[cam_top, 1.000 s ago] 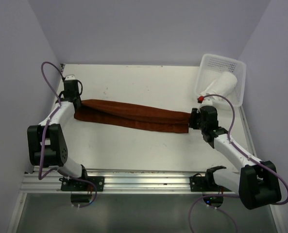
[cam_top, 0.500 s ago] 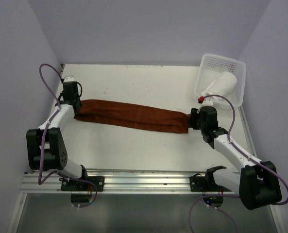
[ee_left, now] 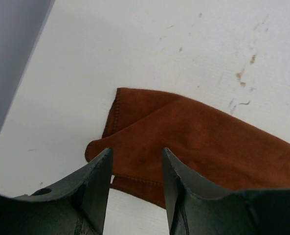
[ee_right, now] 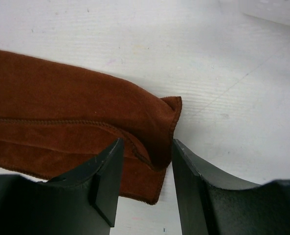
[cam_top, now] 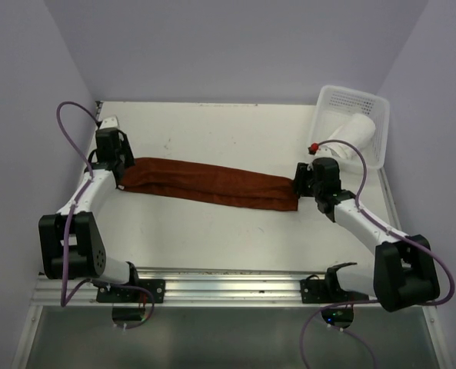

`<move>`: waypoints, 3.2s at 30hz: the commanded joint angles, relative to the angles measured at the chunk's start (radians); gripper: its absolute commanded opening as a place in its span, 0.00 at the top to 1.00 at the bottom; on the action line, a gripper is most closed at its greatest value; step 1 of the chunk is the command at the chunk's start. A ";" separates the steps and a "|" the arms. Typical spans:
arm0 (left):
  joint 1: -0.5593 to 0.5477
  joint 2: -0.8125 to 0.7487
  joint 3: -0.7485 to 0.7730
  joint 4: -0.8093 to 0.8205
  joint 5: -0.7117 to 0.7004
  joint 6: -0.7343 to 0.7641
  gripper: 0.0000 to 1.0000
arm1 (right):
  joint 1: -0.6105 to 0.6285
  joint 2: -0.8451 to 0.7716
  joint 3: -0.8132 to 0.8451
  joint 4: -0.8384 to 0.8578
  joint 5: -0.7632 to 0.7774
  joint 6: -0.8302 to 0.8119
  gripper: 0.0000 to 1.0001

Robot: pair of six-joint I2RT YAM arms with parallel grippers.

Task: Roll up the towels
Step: Fold the towel

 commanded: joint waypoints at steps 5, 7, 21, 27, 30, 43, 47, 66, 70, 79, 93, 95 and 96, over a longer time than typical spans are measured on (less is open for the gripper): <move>0.007 -0.023 -0.005 0.076 0.174 -0.040 0.50 | 0.002 0.038 0.049 0.041 -0.085 -0.014 0.52; 0.007 -0.017 -0.002 0.079 0.197 -0.044 0.50 | 0.004 0.052 0.046 0.038 -0.082 -0.019 0.52; 0.008 0.010 0.018 0.073 0.243 -0.053 0.47 | 0.027 0.046 0.063 0.013 -0.096 -0.039 1.00; 0.007 0.011 0.021 0.070 0.246 -0.053 0.46 | 0.057 0.011 0.026 -0.031 -0.044 -0.056 1.00; 0.007 0.009 0.021 0.070 0.246 -0.052 0.46 | 0.070 -0.017 0.003 -0.048 -0.001 -0.056 1.00; 0.008 0.029 0.034 0.053 0.240 -0.050 0.46 | 0.082 -0.092 -0.063 -0.091 0.071 -0.013 1.00; 0.007 0.029 0.034 0.052 0.237 -0.049 0.46 | 0.084 -0.094 -0.065 -0.103 0.054 -0.006 0.99; 0.007 0.027 0.032 0.038 0.226 -0.046 0.45 | 0.090 -0.132 -0.092 -0.093 -0.035 0.017 0.67; 0.007 0.029 0.031 0.039 0.229 -0.047 0.44 | 0.090 -0.156 -0.099 -0.097 -0.029 0.018 0.67; -0.018 0.030 -0.028 0.171 0.525 -0.101 0.45 | 0.088 -0.123 -0.001 -0.140 -0.021 0.079 0.66; -0.360 0.196 0.007 0.196 0.552 -0.171 0.59 | 0.235 0.154 0.326 -0.189 0.018 0.167 0.86; -0.383 0.211 0.007 0.200 0.546 -0.173 0.59 | 0.264 0.253 0.406 -0.209 0.004 0.179 0.91; -0.390 0.214 0.006 0.200 0.541 -0.173 0.59 | 0.272 0.283 0.430 -0.218 0.001 0.179 0.92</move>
